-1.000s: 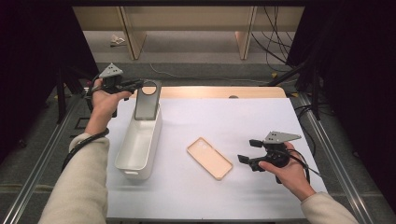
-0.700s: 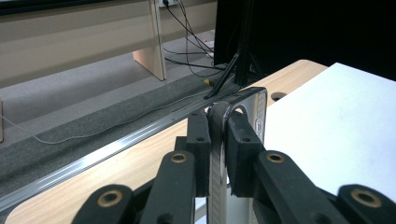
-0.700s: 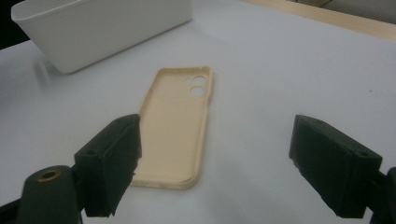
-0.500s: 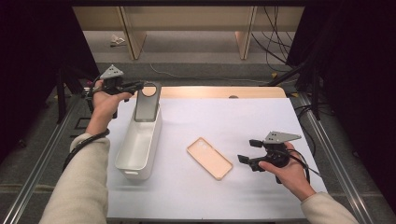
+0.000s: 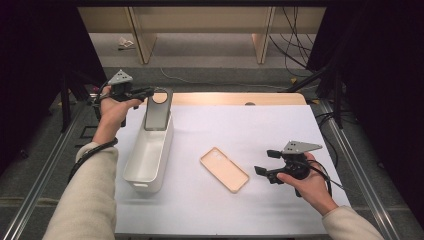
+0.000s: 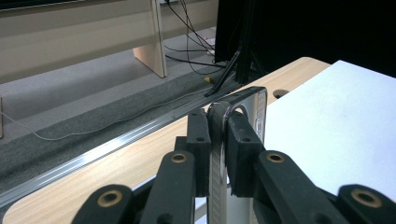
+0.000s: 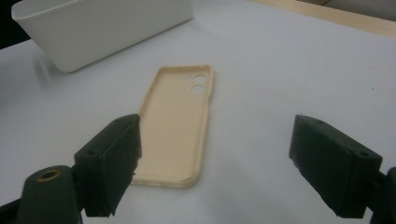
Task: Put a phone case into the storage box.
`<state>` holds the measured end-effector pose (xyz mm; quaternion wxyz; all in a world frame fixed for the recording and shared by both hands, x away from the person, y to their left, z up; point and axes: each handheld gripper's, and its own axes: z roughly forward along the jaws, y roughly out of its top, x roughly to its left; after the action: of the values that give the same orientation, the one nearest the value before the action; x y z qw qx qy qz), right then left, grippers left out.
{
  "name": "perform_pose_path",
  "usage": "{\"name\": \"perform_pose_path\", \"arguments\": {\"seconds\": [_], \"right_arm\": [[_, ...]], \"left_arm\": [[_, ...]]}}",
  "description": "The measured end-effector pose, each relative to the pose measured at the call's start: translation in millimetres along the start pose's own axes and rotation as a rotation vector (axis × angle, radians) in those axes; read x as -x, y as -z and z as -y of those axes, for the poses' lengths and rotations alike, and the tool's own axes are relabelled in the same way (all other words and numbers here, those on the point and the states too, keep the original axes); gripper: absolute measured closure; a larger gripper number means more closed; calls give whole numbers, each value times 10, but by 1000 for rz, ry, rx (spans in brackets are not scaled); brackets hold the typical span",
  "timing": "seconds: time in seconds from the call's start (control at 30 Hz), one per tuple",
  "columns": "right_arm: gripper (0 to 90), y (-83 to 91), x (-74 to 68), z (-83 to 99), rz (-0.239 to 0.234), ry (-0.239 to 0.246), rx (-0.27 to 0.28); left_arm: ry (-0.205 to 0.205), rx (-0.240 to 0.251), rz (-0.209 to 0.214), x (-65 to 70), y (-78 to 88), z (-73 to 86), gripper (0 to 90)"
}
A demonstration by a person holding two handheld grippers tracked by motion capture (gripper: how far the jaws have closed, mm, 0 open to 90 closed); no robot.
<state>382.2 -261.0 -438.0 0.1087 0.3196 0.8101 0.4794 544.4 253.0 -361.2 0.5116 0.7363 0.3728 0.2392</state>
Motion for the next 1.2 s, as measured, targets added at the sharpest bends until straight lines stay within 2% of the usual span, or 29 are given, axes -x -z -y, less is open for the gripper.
{"name": "perform_pose_path", "arguments": {"seconds": [1.2], "right_arm": [[176,-6,0,10,0,-3,-6]], "left_arm": [[34,-51,-18,-92,-54,169,796]]}}
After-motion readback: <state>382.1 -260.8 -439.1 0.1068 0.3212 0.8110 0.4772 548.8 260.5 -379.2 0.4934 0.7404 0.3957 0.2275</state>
